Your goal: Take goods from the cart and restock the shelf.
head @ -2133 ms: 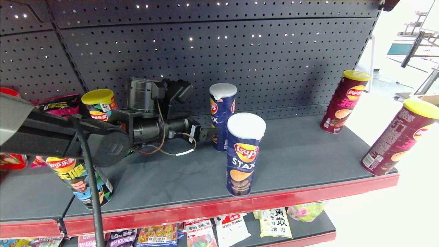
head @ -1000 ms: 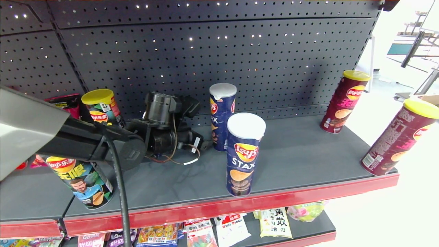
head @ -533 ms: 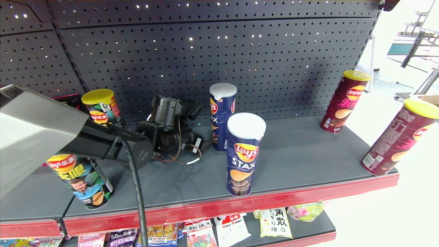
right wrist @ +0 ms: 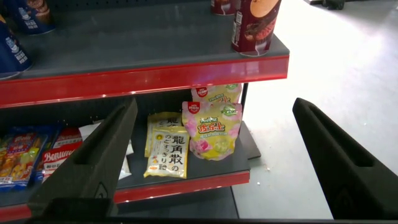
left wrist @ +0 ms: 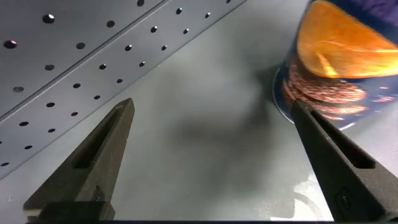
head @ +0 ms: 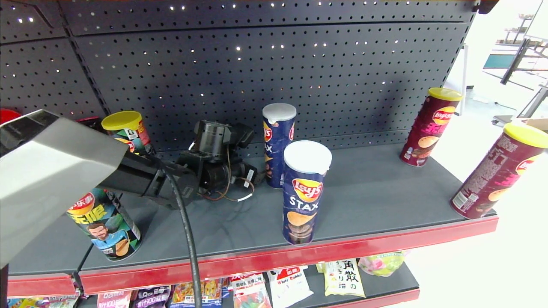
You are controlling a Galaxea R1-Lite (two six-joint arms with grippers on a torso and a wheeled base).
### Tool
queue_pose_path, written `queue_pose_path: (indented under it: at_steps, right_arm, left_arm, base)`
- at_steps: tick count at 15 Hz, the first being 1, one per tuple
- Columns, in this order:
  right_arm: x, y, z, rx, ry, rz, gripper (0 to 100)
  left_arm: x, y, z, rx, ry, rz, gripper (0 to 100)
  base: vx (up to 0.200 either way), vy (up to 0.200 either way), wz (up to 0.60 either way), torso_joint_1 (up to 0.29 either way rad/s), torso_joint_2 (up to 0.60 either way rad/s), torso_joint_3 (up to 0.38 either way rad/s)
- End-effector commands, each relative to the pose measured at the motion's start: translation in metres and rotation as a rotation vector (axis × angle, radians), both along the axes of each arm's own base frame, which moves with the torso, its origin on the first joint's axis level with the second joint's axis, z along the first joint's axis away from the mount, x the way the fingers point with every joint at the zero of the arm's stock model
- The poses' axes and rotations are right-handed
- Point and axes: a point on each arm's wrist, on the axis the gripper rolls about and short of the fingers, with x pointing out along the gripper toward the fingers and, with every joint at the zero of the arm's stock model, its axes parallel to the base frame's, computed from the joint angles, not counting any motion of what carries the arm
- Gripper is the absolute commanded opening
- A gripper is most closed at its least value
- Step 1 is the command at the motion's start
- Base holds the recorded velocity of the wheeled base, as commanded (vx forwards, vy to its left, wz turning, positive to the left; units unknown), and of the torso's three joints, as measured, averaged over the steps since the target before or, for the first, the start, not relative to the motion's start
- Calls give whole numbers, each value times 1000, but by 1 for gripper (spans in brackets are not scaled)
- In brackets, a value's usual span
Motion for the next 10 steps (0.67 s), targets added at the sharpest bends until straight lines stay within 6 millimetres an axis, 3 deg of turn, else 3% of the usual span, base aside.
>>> queue_pose_path:
  at_steps: [1, 10]
  right_arm:
    - [0, 0, 0, 0, 0, 0, 100]
    - [0, 0, 0, 0, 0, 0, 100]
  left_arm:
    - [2, 0, -6, 9, 12, 6, 100]
    - [3, -2, -9, 4, 5, 5, 100]
  base:
    - [0, 0, 0, 0, 0, 0]
    - [0, 0, 0, 0, 0, 0]
